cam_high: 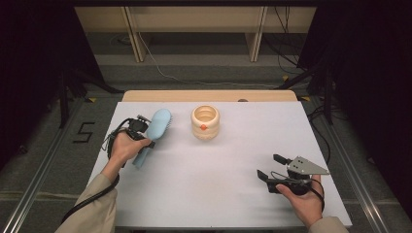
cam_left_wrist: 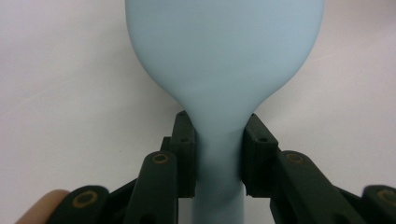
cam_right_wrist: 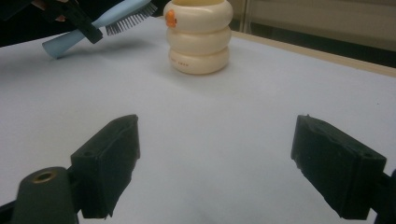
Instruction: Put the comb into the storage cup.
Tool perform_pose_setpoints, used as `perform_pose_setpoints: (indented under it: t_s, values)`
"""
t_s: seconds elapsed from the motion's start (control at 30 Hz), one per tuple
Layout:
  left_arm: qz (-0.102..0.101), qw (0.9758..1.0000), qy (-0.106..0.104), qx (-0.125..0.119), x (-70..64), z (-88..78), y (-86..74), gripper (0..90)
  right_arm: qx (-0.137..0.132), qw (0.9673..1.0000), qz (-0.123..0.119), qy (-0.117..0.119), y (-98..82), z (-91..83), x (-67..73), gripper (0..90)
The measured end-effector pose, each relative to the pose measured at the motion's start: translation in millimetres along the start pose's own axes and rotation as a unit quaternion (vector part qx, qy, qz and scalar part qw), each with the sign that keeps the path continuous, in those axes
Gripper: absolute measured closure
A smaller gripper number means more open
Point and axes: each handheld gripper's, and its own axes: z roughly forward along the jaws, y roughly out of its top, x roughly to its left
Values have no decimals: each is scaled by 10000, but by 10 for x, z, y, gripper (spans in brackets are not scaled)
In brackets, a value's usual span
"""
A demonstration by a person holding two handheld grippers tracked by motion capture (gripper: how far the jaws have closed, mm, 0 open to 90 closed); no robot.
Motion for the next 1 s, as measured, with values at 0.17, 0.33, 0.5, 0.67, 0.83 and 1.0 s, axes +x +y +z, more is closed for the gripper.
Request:
perform_pose_setpoints:
  t_s: [0.17,0.33,0.5,0.67,0.83,1.0]
  values:
    - [-15,9997,9,-236,-11,-79,-46,699,-5,10000,-1,-1,1,1,1,163]
    - [1,9975,143,-689,-76,-142,-119,699,-1,10000,1,-2,-1,0,0,162]
    - [42,9955,162,-928,-120,-207,-136,699,1,10000,-6,-1,1,1,3,162]
    - [93,9930,142,-1165,-153,-253,-179,699,-10,10000,-21,-1,2,-3,3,162]
    - [15,9899,132,-1411,-125,-293,-254,699,-16,10000,-20,9,2,-6,2,162]
    - [-55,9871,111,-1596,-130,-342,-325,699,-4,10000,-21,12,4,-2,5,162]
